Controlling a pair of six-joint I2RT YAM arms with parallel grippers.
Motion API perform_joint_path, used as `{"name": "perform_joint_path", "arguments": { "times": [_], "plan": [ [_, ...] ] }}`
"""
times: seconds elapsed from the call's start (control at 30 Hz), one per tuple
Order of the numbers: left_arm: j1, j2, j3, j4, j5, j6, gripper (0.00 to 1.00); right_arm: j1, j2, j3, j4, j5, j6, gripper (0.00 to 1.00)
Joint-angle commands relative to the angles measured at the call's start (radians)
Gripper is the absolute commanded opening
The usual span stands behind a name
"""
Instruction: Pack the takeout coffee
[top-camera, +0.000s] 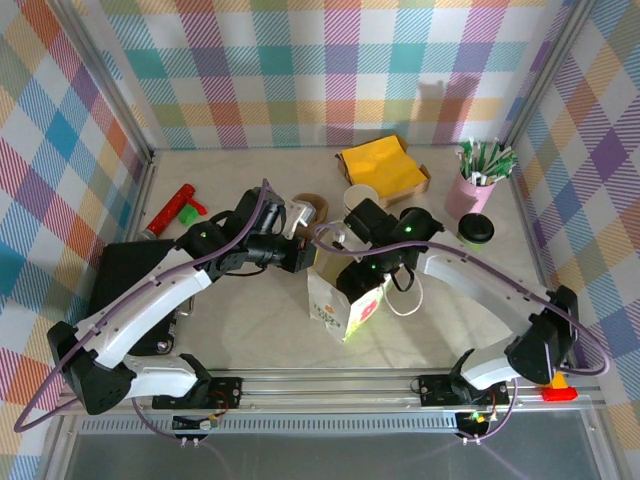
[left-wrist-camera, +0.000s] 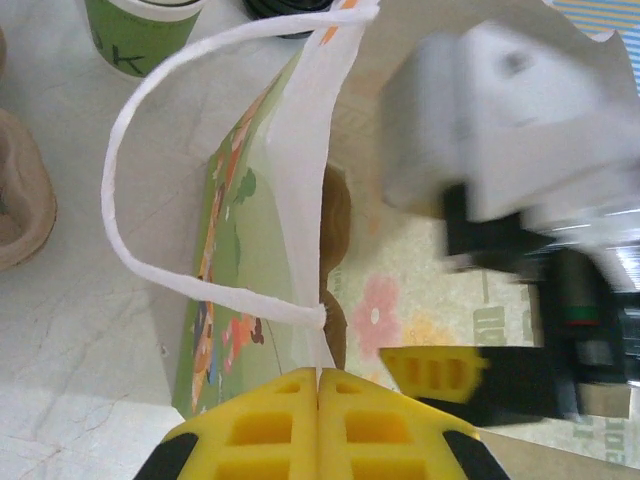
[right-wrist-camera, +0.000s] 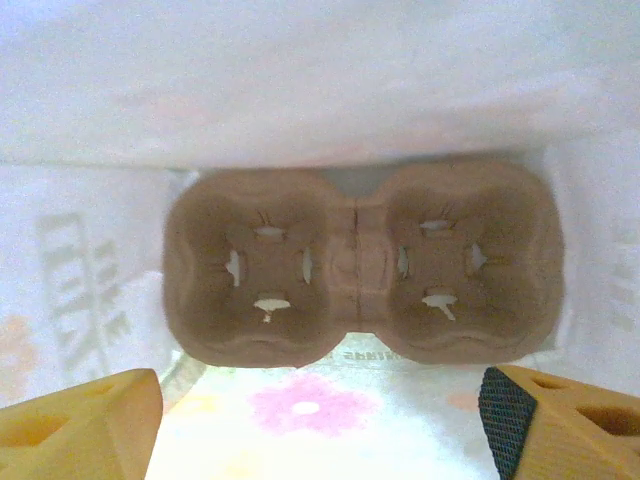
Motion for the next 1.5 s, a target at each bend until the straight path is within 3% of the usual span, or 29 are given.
{"name": "perform_joint_path", "arguments": {
  "times": [0.0,0.33,0.63,0.73,0.83,0.97,1.1,1.47],
  "plan": [
    [-0.012,0.005,0.030,-0.031,-0.029,-0.046,0.00,0.008,-0.057,0.068,-0.045,-0.022,0.035,0.84],
    [-0.043,-0.016,0.026,-0.041,-0.124,-0.222,0.00,0.008,-0.166,0.198,-0.049,-0.011,0.238,0.84],
    [-0.125,-0.055,-0.022,-0.014,-0.346,-0.416,0.01,0.008,-0.310,0.189,-0.030,0.050,0.592,0.83],
    [-0.143,-0.072,-0.039,-0.016,-0.409,-0.483,0.07,0.007,-0.355,0.144,-0.034,0.104,0.691,0.82],
    [-0.167,-0.086,-0.040,-0.020,-0.452,-0.514,0.22,0.007,-0.391,0.095,-0.024,0.132,0.737,0.82],
    [-0.193,-0.078,0.043,-0.102,-0.529,-0.457,0.37,0.005,-0.414,0.037,0.009,0.187,0.762,0.81],
    [-0.200,-0.054,0.152,-0.175,-0.576,-0.340,0.41,-0.005,-0.401,-0.011,0.088,0.205,0.740,0.78],
    [-0.206,0.197,0.409,-0.213,-0.371,0.029,0.26,-0.139,-0.364,-0.160,0.250,0.068,0.733,0.65]
  ]
}}
